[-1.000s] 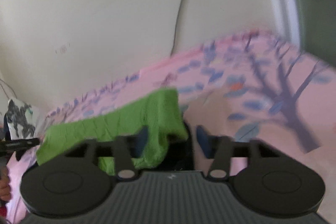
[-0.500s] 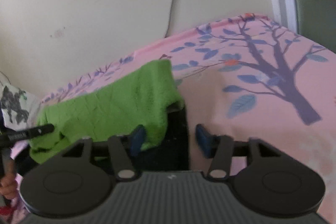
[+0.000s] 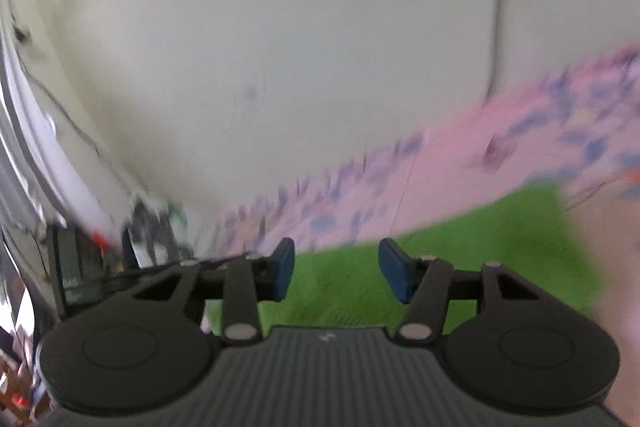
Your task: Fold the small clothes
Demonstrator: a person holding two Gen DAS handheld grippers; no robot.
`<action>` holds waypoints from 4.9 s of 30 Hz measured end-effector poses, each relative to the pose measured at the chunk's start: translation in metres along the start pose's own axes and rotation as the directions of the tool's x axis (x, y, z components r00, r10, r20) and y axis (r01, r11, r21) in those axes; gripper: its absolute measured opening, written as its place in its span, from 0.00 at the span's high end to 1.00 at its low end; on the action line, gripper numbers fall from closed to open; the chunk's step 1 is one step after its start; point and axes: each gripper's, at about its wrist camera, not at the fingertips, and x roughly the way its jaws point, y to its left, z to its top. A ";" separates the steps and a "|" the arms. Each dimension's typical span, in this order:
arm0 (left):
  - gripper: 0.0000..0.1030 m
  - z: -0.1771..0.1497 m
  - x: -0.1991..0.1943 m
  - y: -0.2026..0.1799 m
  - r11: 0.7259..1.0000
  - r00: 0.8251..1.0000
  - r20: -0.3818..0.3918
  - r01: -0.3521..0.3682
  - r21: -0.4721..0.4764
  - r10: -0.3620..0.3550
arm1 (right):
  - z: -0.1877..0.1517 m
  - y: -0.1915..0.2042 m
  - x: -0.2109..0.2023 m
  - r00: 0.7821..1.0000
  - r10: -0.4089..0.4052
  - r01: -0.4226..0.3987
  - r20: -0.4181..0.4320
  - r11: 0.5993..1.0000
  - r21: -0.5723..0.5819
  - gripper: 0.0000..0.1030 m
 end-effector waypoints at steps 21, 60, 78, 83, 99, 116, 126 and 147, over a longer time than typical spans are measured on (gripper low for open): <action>0.83 -0.034 -0.001 -0.039 0.959 0.955 -0.086 0.283 -0.019 -0.284 | -0.029 -0.107 -0.094 0.987 -0.135 0.107 0.081 0.951 0.290 0.35; 0.86 -0.038 -0.131 0.126 0.958 0.980 0.195 0.091 -0.272 -0.038 | -0.038 0.156 0.100 0.937 0.171 -0.269 -0.304 0.910 -0.316 0.39; 0.97 -0.061 -0.075 0.091 0.989 0.993 -0.028 -0.120 -0.083 0.118 | 0.031 0.129 0.130 0.974 -0.012 -0.062 -0.225 0.945 -0.321 0.69; 0.22 -0.048 -0.114 0.097 0.992 0.987 0.115 -0.101 -0.082 0.110 | 0.032 0.095 0.036 0.991 0.124 -0.132 -0.046 0.956 -0.263 0.31; 0.28 -0.052 -0.047 0.085 0.974 0.991 0.007 0.134 -0.185 -0.135 | -0.017 0.057 0.088 0.981 0.105 -0.120 -0.162 0.989 -0.085 0.28; 0.47 0.111 0.159 -0.199 0.934 0.935 -0.085 0.350 0.066 -0.345 | 0.143 -0.141 -0.051 0.931 -0.202 0.248 0.304 0.961 -0.120 0.48; 0.34 0.095 0.245 -0.230 0.968 0.965 -0.103 0.247 0.038 -0.242 | 0.139 -0.208 -0.024 0.855 -0.441 0.460 0.273 0.888 -0.009 0.17; 0.38 -0.044 0.042 -0.130 0.982 0.999 0.019 0.026 0.190 -0.031 | -0.024 -0.129 -0.136 0.799 -0.525 0.489 0.295 0.851 0.191 0.15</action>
